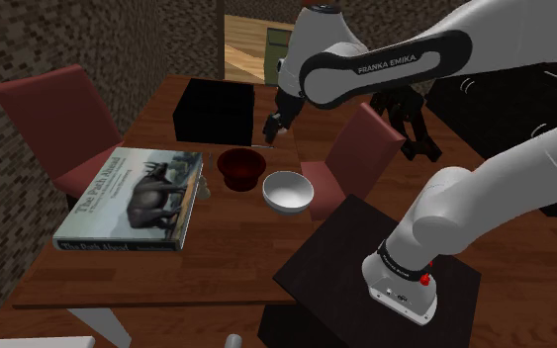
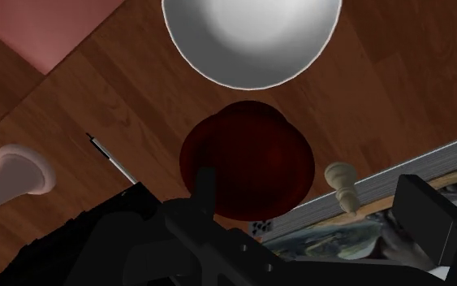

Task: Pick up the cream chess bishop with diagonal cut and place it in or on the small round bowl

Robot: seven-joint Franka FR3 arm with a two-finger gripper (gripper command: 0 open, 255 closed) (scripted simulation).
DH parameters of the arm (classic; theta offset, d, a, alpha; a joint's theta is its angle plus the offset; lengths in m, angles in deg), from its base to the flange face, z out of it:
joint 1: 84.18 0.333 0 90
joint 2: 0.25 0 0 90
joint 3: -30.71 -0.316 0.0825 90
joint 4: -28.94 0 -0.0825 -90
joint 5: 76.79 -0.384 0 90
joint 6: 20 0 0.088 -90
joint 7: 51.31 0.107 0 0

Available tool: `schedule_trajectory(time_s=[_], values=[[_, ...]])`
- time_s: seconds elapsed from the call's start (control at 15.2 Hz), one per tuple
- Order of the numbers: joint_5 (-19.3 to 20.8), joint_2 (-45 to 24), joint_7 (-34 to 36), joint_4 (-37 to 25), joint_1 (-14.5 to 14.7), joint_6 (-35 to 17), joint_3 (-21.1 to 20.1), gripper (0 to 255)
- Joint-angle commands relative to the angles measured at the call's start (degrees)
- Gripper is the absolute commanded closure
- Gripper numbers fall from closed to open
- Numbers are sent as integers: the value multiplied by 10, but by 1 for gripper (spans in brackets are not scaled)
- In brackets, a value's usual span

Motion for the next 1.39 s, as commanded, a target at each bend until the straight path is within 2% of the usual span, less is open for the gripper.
schedule_trajectory(time_s=[0.0,0.4,0.79,1.32], values=[[0,-37,11,-4,2,-39,-8,0],[18,-161,55,-30,4,-147,-33,0],[68,-294,116,-87,11,-231,-48,0],[141,-471,197,-207,57,-300,-25,0]])
